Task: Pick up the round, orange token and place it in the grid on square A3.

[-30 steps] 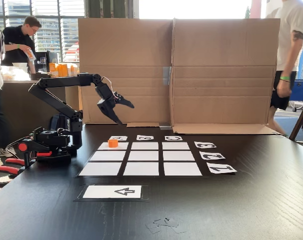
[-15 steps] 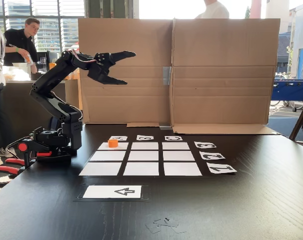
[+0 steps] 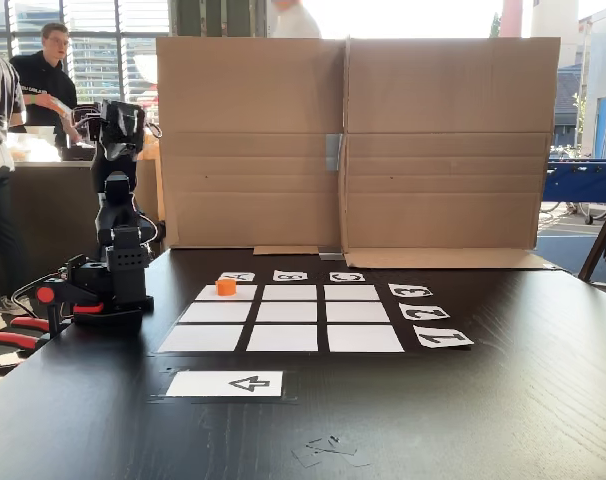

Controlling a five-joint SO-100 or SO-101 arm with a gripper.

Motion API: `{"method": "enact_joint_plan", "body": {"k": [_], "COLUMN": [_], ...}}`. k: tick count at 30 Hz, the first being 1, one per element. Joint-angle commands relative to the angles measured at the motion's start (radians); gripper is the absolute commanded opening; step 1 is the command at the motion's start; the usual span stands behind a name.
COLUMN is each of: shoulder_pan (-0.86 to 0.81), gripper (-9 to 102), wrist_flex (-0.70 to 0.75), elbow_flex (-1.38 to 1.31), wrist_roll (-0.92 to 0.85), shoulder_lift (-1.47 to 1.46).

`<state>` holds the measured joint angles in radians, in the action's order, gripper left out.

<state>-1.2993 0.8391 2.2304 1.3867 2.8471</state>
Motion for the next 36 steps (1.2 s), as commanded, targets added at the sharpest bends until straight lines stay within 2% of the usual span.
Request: {"method": "enact_joint_plan", "body": {"k": [1, 8, 17, 27, 36], "shoulder_pan": [-0.115, -0.242, -0.331, -0.354, -0.345], "gripper": [0, 0, 0, 0, 0], "wrist_flex": [-0.028, -0.015, 0.012, -0.023, -0.028], "elbow_flex": [0.112, 0.405, 0.667, 0.787, 0.788], "wrist_roll": [0.048, 0.098, 0.097, 0.097, 0.097], "shoulder_lift": [0.109, 0.357, 0.479, 0.48, 0.48]}}
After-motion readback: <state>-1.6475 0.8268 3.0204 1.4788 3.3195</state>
